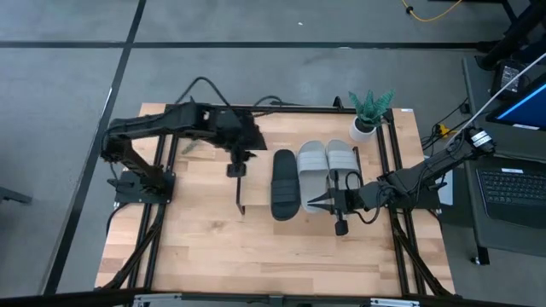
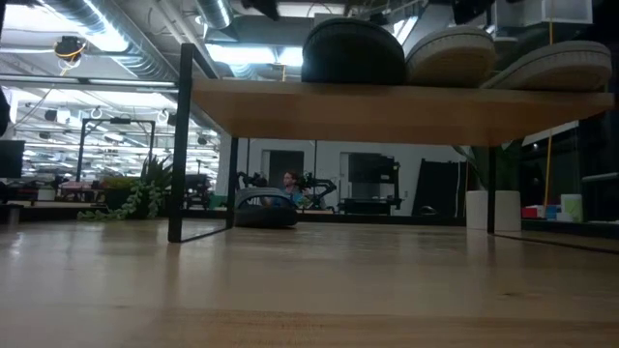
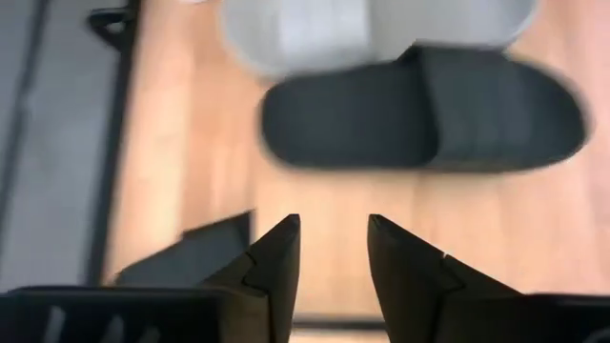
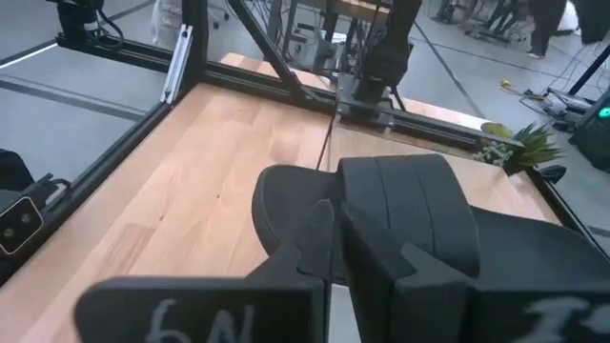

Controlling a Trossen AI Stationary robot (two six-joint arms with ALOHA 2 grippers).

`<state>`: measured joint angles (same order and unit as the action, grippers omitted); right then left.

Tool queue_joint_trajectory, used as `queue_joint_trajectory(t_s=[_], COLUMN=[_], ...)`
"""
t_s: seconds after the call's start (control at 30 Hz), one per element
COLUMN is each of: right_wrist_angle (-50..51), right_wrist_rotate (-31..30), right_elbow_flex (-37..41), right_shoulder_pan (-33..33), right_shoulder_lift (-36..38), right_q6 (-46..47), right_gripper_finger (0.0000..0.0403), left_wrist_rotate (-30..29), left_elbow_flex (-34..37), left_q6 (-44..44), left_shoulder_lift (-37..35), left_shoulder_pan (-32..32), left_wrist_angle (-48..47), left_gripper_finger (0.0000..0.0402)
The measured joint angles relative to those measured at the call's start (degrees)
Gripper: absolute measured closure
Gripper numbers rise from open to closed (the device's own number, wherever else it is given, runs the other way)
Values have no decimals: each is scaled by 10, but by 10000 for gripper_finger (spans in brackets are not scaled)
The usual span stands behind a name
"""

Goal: Pick and place slides into the shelf
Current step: Put the black slide on the shelf

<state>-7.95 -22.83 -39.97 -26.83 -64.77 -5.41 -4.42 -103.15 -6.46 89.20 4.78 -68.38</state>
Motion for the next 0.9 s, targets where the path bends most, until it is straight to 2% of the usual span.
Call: queue_joint_trajectory(t_s=[0.13, 0.47, 0.6, 0.73, 0.9], right_wrist_angle=[-15, -21, -21, -20, -20], right_wrist_rotate=[0, 0, 0, 0, 0], right_elbow_flex=[0, 0, 0, 0, 0], right_shoulder_pan=[0, 1, 1, 1, 1], right_shoulder_lift=[0, 0, 0, 0, 0], right_q6=[-14, -11, -11, -12, -11], right_gripper_finger=[375, 375, 375, 375, 375], left_wrist_rotate=[-48, -49, 10, 87, 115], left_elbow_flex=[0, 0, 7, 44, 98], left_q6=[-7, -35, -74, -128, -195], left_shoulder_lift=[-28, -62, -62, -60, -60], left_shoulder_pan=[0, 32, 67, 113, 189], left_wrist_angle=[-23, -93, -103, -73, -47], left_gripper_finger=[307, 365, 396, 397, 399])
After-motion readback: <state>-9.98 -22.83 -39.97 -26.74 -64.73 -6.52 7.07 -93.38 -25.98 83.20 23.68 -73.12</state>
